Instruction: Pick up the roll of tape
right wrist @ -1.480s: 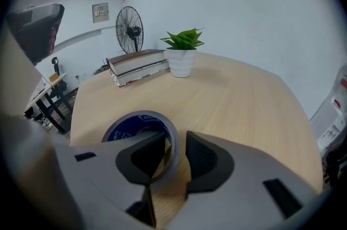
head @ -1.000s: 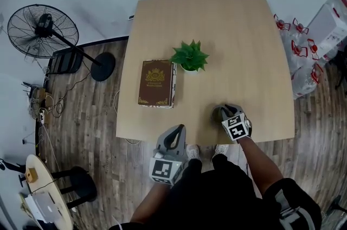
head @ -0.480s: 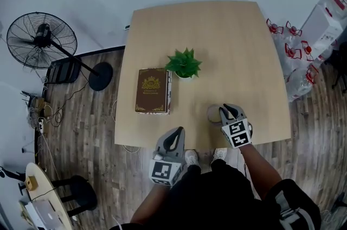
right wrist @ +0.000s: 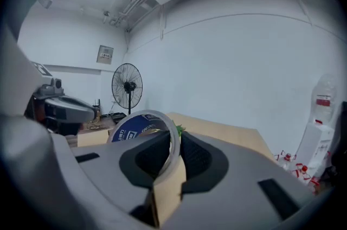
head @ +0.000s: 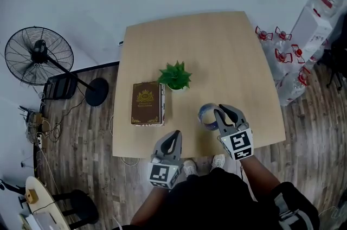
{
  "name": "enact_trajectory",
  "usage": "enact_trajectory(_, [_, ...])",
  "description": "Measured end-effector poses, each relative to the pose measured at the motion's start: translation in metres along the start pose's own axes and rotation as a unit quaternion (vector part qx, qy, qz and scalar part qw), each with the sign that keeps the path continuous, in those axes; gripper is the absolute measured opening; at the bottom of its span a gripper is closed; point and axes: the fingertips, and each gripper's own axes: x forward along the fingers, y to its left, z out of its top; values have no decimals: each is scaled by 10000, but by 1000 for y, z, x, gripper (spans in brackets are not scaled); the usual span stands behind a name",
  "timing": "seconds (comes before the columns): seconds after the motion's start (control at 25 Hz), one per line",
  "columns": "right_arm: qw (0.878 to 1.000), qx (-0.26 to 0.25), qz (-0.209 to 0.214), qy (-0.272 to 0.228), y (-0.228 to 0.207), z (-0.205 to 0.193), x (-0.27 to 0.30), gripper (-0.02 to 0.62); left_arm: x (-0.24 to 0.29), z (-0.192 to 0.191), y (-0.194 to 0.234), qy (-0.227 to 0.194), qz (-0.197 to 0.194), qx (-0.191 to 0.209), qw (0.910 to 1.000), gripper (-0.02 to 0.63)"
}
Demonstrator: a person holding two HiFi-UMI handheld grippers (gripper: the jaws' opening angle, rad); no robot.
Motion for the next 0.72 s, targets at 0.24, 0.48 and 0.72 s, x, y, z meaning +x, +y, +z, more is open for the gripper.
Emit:
enact_trajectory(0.24, [9980,-204,-181,-566,-3,51,-19,55,6,15,1,-161,-38,64,9998,5])
enact_trajectory(0.48, [9959,-325,-341,-775,-3,72,-32,55,11,37,5,-374,-58,208,9991,5])
enact_trajectory(0.72, [9945,-472,-485,-796,-9,78,-38,54,18,48,7,-491,-49,237,9985,5])
